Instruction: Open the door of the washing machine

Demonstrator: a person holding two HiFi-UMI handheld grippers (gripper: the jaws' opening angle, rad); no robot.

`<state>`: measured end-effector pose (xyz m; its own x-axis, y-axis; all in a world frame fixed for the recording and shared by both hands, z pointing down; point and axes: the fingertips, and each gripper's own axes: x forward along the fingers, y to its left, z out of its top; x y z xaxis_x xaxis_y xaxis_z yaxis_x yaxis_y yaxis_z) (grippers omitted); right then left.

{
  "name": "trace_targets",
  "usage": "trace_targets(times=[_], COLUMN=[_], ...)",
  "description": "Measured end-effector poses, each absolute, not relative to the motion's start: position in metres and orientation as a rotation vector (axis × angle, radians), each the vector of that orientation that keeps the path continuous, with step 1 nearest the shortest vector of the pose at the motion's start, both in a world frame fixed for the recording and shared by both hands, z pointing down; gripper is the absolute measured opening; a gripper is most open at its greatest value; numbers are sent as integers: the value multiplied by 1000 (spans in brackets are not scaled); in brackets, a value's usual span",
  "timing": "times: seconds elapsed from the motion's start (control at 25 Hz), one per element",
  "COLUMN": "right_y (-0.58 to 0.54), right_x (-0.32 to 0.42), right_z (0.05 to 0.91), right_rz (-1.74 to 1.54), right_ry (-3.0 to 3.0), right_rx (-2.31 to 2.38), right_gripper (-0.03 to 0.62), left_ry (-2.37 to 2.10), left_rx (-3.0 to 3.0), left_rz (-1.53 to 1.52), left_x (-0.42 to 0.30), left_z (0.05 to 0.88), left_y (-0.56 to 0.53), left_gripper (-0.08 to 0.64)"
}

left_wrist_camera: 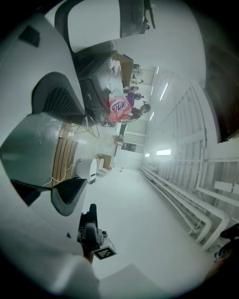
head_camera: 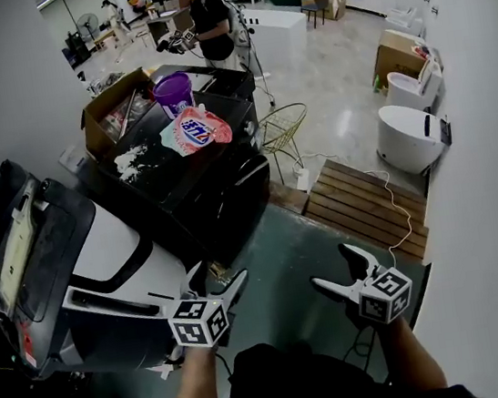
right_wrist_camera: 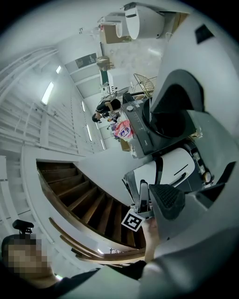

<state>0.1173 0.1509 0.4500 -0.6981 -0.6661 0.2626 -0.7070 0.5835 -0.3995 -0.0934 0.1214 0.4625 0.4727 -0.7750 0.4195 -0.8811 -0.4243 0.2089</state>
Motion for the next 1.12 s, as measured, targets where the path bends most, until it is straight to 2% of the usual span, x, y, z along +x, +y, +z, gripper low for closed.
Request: trace_targets(times=[0.32,0.6,0.88,1.12], right_y=[107,4,-106,-161], right_x=[133,132,106,86], right_z=[461,455,450,456], right_rz=[658,603,614,655], right_ry=[-2652,-2619,-2605,-2606], right_rx=[1147,1192,1169,1145], right_gripper=[483,483,482,482], left_ry=[-1333,-1336,-1309,-1257], left_rx=[2376,2408,2435,2447], left_rz=[378,329,318,396], left_x=[-69,-69,-67,-67], left_z=[479,481,480,482], left_y=[70,-35,-142,-192], left_gripper=[440,439,437,436])
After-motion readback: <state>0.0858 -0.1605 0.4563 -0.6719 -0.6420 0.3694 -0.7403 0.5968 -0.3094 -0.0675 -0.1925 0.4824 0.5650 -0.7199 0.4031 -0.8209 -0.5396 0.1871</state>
